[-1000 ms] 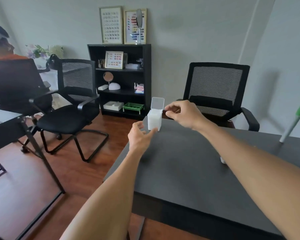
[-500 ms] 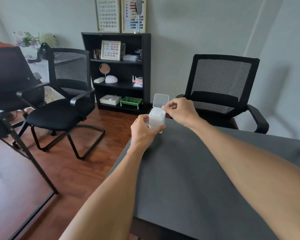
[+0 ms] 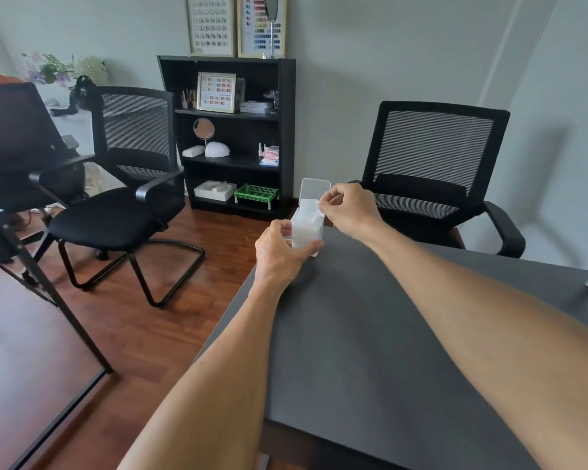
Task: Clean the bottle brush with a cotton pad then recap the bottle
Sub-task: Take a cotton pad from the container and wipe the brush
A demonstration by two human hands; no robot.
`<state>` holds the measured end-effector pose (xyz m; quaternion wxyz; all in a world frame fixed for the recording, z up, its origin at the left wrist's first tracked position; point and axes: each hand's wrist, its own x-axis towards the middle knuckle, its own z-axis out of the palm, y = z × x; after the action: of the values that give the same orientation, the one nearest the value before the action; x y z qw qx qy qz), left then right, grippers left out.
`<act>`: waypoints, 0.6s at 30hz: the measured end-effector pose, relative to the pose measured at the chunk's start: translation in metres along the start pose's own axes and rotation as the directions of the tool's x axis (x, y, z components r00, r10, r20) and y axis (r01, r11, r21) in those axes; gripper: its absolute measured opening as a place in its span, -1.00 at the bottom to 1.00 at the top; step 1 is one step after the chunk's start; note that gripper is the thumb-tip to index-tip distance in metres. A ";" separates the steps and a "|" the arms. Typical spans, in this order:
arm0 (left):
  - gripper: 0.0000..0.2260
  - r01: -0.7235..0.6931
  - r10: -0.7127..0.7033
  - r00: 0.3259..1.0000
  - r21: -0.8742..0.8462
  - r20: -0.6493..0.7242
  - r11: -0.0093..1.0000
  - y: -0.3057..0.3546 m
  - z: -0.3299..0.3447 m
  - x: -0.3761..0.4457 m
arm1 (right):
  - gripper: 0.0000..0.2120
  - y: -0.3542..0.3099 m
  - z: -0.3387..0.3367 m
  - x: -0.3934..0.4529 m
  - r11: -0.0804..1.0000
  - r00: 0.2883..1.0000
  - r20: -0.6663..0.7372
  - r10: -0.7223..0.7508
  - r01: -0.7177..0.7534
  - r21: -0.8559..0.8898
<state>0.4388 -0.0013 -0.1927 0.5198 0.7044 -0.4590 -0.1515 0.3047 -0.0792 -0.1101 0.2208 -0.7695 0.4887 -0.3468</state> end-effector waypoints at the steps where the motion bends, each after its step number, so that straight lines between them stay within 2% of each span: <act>1: -0.34 0.001 -0.001 1.000 0.003 0.000 1.000 0.000 0.000 0.000 | -0.96 0.000 -0.001 0.000 1.000 1.000 -0.015 -0.007 0.007 0.006; 3: -0.34 0.006 -0.006 1.000 0.010 0.003 1.000 0.000 0.000 0.001 | -0.97 0.001 -0.004 -0.001 0.999 0.999 -0.046 -0.022 0.023 0.028; 7: -0.34 0.008 -0.008 1.000 0.013 0.010 1.000 0.000 0.000 -0.001 | -0.82 -0.001 -0.012 -0.001 0.997 0.999 -0.036 -0.039 0.042 0.070; 14: -0.22 -0.016 0.016 1.000 0.015 0.005 1.000 0.001 -0.001 -0.007 | -0.88 -0.013 -0.035 -0.008 0.994 0.997 -0.022 -0.068 0.070 0.082; 18: -0.19 -0.007 0.008 1.000 0.025 -0.024 1.000 0.002 -0.005 -0.018 | -0.80 -0.019 -0.058 -0.019 0.993 0.998 0.030 -0.062 0.059 0.102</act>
<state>0.4321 0.0159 -0.1936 0.5169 0.7110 -0.4572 -0.1355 0.2678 -0.0539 -0.0647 0.2570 -0.7774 0.4433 -0.3649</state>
